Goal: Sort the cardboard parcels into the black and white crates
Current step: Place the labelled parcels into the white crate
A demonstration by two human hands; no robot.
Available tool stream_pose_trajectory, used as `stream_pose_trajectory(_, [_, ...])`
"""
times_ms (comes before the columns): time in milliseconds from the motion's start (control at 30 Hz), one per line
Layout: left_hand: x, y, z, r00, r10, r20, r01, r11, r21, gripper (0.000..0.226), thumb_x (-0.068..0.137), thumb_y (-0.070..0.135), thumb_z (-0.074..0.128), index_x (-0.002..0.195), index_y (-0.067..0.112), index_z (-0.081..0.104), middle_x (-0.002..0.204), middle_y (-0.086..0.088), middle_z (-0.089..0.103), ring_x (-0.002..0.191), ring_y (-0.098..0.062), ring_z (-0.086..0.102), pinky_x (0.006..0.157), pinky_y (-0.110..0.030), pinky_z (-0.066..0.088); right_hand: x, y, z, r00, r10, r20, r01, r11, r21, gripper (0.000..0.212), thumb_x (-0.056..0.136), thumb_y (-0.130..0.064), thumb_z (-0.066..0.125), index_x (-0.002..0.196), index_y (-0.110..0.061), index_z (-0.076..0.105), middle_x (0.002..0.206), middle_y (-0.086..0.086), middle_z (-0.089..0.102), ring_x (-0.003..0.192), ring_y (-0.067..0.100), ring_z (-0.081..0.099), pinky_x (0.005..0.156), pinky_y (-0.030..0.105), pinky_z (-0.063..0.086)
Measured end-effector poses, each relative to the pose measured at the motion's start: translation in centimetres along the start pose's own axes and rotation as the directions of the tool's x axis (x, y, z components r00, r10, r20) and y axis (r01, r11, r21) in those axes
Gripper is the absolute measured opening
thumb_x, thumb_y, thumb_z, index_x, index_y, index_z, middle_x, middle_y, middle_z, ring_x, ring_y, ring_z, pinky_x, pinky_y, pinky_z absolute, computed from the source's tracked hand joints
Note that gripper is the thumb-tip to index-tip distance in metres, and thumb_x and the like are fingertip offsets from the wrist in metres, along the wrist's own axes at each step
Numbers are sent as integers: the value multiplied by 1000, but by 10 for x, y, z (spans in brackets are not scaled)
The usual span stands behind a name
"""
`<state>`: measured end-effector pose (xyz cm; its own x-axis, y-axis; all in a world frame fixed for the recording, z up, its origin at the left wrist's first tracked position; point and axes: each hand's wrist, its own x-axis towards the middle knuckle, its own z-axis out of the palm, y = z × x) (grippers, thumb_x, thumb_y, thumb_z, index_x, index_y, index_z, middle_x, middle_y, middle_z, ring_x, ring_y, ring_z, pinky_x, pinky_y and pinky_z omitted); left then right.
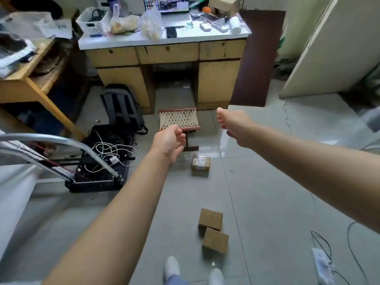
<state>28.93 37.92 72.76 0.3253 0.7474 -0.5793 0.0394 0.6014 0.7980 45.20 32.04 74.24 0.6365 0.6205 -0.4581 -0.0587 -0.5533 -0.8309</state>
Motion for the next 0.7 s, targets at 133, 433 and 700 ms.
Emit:
stream_pose_trajectory(133, [44,-1,17,1000,-17,-25,19,997,77,25,98,23,44,81,9,56,80,-6,59,87,-24,58,94,-39,42,42,9,-4,997,67,27,-67,997,-30,58,93,-47,48,134,-6,47,130,9,53,117,26,51,103,40,41])
stream_pose_trajectory(433, [185,8,22,994,-100,-49,107,981,163,28,98,30,46,78,12,54,81,-5,59,91,-25,59,96,-38,42,170,22,44,977,210,31,-209,977,-36,60,91,-52,48,130,-7,49,125,9,54,112,27,52,98,40,44])
stream_pose_trajectory(700, [335,-55,54,991,-112,-75,131,935,330,25,94,33,50,79,15,58,90,-4,60,90,-21,57,86,-32,43,307,107,85,952,295,80,-294,956,-28,58,93,-49,45,120,1,54,104,12,56,93,25,51,84,32,40])
